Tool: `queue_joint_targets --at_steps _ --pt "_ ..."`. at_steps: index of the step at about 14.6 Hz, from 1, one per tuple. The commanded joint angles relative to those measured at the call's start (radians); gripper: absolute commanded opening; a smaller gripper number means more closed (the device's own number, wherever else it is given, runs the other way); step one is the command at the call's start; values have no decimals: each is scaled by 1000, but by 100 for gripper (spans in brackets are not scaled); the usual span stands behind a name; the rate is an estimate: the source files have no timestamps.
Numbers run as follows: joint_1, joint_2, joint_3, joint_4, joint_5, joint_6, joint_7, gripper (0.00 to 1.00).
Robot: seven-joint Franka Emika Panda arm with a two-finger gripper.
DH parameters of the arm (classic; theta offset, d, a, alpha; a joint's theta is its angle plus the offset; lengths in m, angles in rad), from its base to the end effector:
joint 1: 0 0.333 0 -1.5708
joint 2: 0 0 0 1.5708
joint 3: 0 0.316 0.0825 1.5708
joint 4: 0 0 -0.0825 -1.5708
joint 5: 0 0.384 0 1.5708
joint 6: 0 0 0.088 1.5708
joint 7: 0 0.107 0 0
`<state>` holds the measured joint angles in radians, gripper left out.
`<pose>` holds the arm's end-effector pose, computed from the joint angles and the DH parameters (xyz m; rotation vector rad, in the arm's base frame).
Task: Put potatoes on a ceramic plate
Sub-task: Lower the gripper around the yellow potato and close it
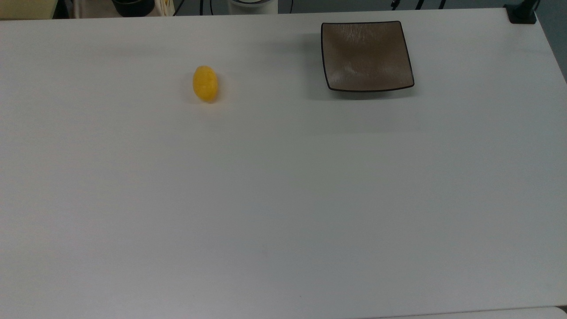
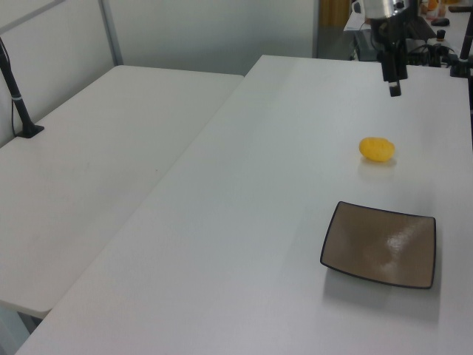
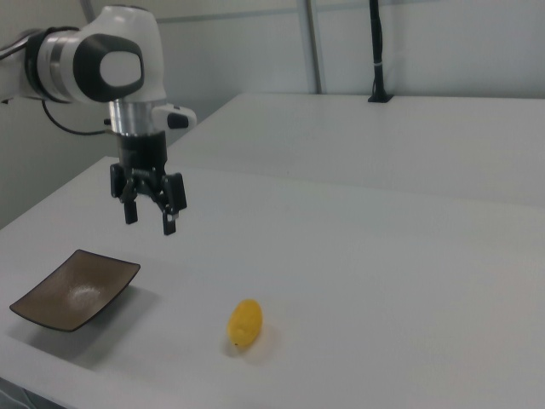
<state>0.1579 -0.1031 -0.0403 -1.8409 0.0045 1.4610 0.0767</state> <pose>0.4939 0.0581 0.5463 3.0929 0.0643 -0.4303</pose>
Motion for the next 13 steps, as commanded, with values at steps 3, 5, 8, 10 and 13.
queue_joint_targets --at_steps 3,5,8,10,13 --pt "-46 -193 -10 -274 -46 95 -48 100" --pt "-70 -230 -10 -380 -67 253 -48 100" --pt "-95 -228 -10 -460 -112 433 -49 100" --pt "-116 -224 -13 -501 -118 560 -58 100" --pt "-133 -199 -24 -559 -118 694 -138 100"
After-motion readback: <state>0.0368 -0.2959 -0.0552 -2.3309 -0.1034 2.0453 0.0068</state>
